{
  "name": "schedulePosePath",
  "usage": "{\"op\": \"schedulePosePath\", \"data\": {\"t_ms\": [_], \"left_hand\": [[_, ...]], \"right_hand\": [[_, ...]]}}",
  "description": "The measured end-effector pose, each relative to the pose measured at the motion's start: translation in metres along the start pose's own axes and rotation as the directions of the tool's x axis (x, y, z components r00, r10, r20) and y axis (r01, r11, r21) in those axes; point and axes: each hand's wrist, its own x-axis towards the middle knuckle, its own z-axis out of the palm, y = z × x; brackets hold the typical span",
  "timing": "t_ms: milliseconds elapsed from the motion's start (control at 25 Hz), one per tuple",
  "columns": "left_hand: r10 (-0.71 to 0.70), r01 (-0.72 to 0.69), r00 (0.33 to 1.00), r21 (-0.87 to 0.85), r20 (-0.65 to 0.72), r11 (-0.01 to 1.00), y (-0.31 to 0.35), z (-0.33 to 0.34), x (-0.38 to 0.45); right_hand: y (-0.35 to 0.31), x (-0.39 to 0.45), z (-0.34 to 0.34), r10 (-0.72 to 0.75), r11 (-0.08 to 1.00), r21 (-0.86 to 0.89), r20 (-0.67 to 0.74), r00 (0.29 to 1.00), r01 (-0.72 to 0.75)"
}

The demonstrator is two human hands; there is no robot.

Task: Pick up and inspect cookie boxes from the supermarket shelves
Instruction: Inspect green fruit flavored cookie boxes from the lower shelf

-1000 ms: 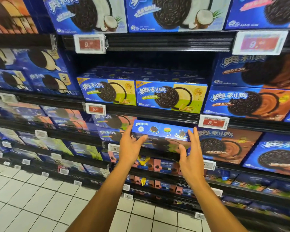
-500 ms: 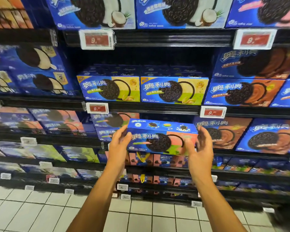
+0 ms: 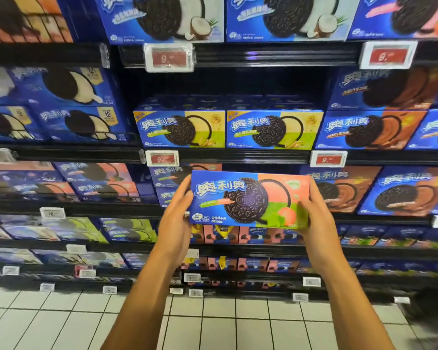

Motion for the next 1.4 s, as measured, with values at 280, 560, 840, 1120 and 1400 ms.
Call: {"op": "schedulePosePath", "data": {"t_ms": [280,560,840,1120,1400], "left_hand": [[0.042,-0.044,0.999,-0.124,-0.021,0.991,-0.01,0.013,-0.037],[0.007,-0.023,0.996,-0.173,-0.087,0.985,-0.038,0.072,-0.063],[-0.012,-0.015,0.993,-0.224,-0.116,0.974,-0.059,0.123,-0.092],[0.028,-0.064,0.994,-0.341,-0.108,0.938,-0.075,0.166,-0.117],[0.005,-0.025,0.998,-0.303,-0.068,0.953,-0.077,0.181,-0.13]], "right_hand": [[-0.011,-0.027,-0.03,-0.092,0.978,0.175,-0.119,0.989,0.112],[-0.029,-0.039,-0.085,0.005,0.979,0.202,0.011,1.0,-0.007],[-0.041,-0.055,-0.146,0.021,0.957,0.288,0.023,1.0,-0.027],[-0.044,-0.069,-0.182,-0.023,0.944,0.33,-0.005,1.0,0.023],[-0.042,-0.075,-0.2,0.017,0.935,0.354,-0.029,0.999,-0.006]]}}
